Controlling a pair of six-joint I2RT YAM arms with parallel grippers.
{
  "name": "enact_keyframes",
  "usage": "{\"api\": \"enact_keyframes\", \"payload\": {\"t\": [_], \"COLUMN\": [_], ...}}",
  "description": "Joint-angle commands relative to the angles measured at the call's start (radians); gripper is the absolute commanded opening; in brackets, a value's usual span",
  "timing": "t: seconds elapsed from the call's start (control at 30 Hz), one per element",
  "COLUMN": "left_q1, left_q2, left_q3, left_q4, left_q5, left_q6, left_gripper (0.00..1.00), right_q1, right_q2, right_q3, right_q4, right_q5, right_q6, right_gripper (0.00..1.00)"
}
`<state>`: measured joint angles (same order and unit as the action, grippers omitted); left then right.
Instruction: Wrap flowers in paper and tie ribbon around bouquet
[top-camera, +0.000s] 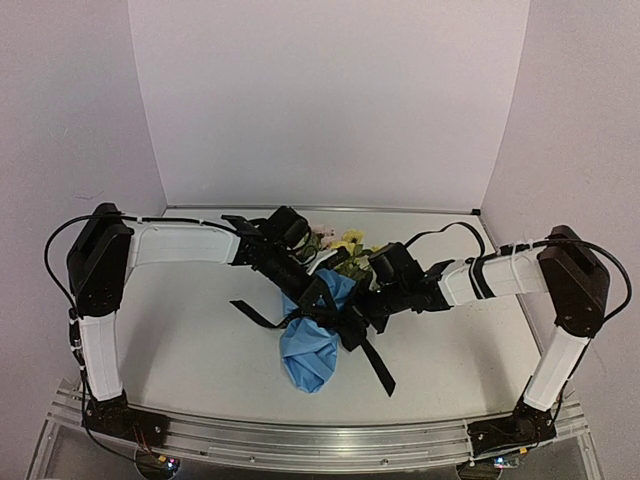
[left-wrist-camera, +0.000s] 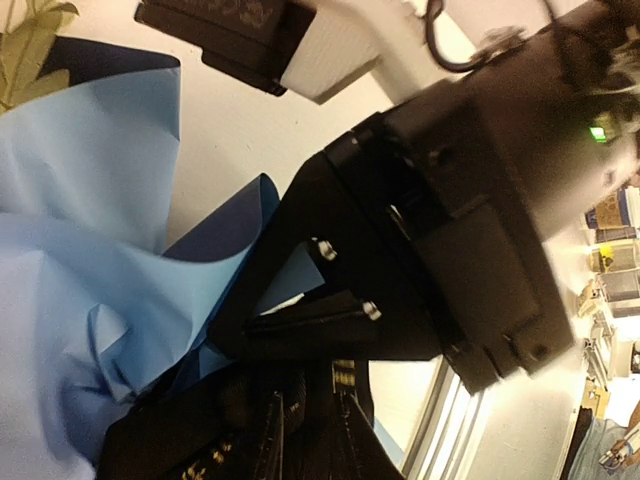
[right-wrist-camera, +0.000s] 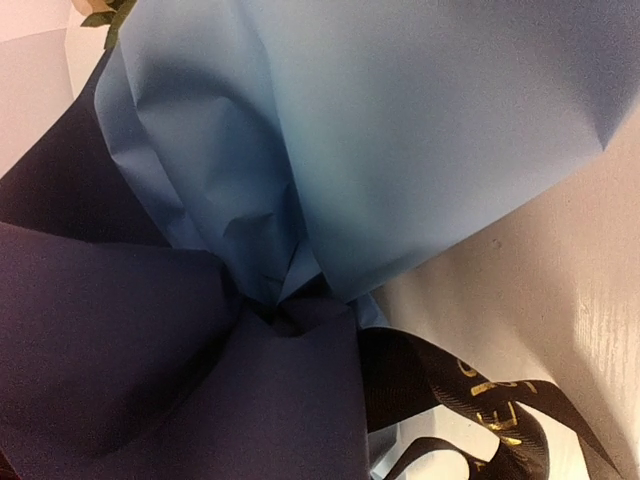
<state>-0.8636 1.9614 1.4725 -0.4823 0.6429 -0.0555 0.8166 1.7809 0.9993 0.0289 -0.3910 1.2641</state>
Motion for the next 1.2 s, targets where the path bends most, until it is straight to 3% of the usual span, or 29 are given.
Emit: {"api": "enact_keyframes", "payload": {"t": [0.0, 0.6, 1.17], "left_q1": [0.019, 0.072, 0.116], "left_q2": [-0.101, -0.143, -0.201], "left_q3": [-0.028, -0.116, -0.206], "left_q4": [0.093, 0.164, 0.265], "left_q5": [0.04, 0.08, 0.033], "left_q6": [-0.031, -0.077, -0.156], "left_gripper": [0.22, 0.23, 0.26], "right_q1": [0.011, 0.019, 0.001], "right_q2": [-0.016, -0.076, 0.02], "right_q3": [0.042, 0.061, 0.229], "right_q4": [-0.01, -0.027, -0.155], "right_q5": [0.007, 0.024, 0.064], "right_q6": [-0.019, -0.085, -0.185], "right_gripper": [0.0, 0.04, 0.02]}}
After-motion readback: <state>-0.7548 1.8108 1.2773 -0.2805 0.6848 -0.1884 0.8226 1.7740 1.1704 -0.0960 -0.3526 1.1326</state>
